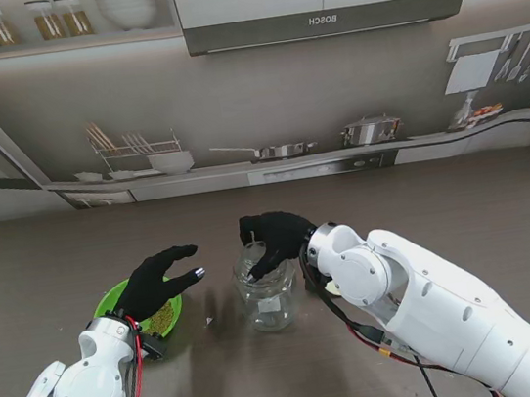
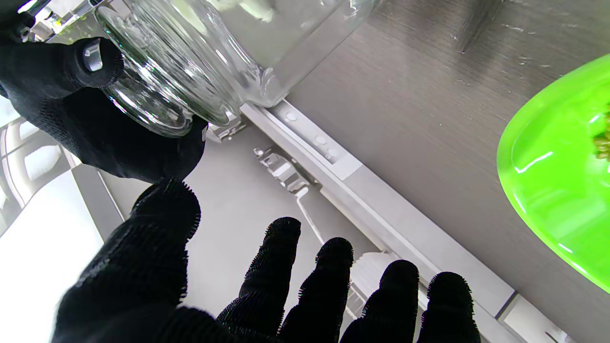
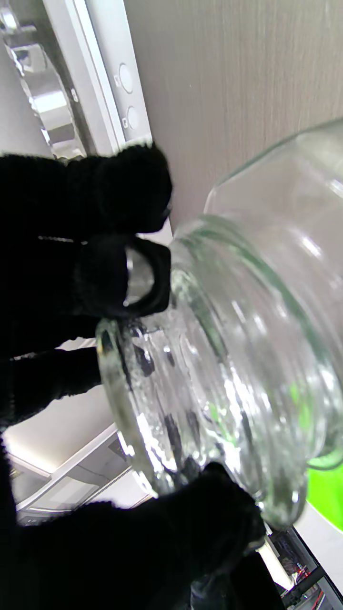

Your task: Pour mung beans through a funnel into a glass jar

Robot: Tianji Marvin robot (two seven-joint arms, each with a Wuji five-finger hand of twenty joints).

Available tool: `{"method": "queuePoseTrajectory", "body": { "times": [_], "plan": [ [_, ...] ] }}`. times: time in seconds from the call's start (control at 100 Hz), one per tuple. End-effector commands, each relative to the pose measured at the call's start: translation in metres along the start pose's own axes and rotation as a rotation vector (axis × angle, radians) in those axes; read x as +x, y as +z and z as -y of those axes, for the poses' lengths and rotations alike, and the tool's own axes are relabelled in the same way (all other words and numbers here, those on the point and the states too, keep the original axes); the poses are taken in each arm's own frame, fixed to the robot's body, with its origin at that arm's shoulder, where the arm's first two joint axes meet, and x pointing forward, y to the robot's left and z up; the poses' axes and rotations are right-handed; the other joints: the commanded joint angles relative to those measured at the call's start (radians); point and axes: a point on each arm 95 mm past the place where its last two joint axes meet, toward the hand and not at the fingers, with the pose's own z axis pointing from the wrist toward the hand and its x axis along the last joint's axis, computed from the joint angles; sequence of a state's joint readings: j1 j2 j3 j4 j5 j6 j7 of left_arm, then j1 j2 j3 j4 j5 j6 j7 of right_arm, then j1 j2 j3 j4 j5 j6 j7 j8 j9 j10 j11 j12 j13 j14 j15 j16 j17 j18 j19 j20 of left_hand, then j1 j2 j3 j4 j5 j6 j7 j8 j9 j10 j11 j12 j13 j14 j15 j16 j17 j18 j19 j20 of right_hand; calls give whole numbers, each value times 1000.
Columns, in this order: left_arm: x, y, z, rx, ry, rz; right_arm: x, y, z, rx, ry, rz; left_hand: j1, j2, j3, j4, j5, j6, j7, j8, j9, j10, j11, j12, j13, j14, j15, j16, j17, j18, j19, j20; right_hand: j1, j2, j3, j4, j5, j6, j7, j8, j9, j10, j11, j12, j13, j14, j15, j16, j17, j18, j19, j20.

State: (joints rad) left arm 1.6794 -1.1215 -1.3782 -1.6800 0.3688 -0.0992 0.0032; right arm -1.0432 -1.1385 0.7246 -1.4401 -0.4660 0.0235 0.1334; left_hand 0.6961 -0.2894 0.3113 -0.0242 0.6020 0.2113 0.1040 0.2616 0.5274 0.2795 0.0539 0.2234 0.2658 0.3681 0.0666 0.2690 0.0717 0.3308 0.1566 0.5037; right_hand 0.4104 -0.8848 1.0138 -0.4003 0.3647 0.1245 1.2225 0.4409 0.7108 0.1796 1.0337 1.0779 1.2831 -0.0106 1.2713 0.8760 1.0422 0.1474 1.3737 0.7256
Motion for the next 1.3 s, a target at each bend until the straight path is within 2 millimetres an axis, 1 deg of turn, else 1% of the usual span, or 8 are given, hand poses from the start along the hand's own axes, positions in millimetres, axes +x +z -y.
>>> {"method": "queuePoseTrajectory", "body": {
  "times": [0.0, 0.7, 1.04, 1.16, 1.29],
  "plan": [
    [0, 0, -2, -19, -2, 1, 9, 1, 0, 4, 5, -20, 1, 38, -7, 0, 7, -1, 0, 0, 4, 1, -2, 4, 18, 4, 11, 5, 2, 1, 5, 10, 232, 151, 308, 100, 58, -22, 299, 43, 186, -188, 119, -55, 39, -147, 26, 12, 29, -13, 42, -5],
    [0, 0, -2, -27, 5, 7, 10, -1, -8, -26, 26, -17, 2, 39, -8, 0, 3, -2, -1, 0, 2, 1, -2, 4, 19, 3, 11, 5, 2, 0, 5, 11, 236, 158, 303, 98, 55, -21, 299, 40, 181, -185, 117, -54, 40, -151, 27, 13, 28, -15, 39, -6],
    [0, 0, -2, -27, 6, 8, 11, -9, -28, -74, 37, 12, 1, 38, -9, 0, 6, -3, 0, 0, 2, 1, -2, 4, 19, 3, 11, 5, 2, 0, 5, 11, 238, 159, 300, 99, 54, -20, 299, 40, 181, -183, 117, -53, 40, -150, 30, 14, 28, -14, 39, -6],
    [0, 0, -2, -28, 6, 7, 5, -17, -38, -89, 31, 38, 1, 39, -9, 0, 5, -3, 0, 0, 2, -2, -2, 4, 18, 3, 11, 5, 2, -1, 5, 11, 239, 160, 299, 100, 55, -20, 299, 40, 181, -182, 117, -52, 40, -150, 30, 14, 29, -14, 39, -6],
    [0, 0, -3, -30, 6, 7, -6, -29, -48, -100, 15, 78, 1, 38, -9, 0, 6, -2, 0, 0, 2, 0, -2, 4, 18, 4, 11, 5, 2, 0, 5, 11, 239, 160, 298, 100, 55, -20, 299, 39, 181, -182, 116, -52, 40, -150, 30, 14, 28, -13, 39, -6]
  ]
}}
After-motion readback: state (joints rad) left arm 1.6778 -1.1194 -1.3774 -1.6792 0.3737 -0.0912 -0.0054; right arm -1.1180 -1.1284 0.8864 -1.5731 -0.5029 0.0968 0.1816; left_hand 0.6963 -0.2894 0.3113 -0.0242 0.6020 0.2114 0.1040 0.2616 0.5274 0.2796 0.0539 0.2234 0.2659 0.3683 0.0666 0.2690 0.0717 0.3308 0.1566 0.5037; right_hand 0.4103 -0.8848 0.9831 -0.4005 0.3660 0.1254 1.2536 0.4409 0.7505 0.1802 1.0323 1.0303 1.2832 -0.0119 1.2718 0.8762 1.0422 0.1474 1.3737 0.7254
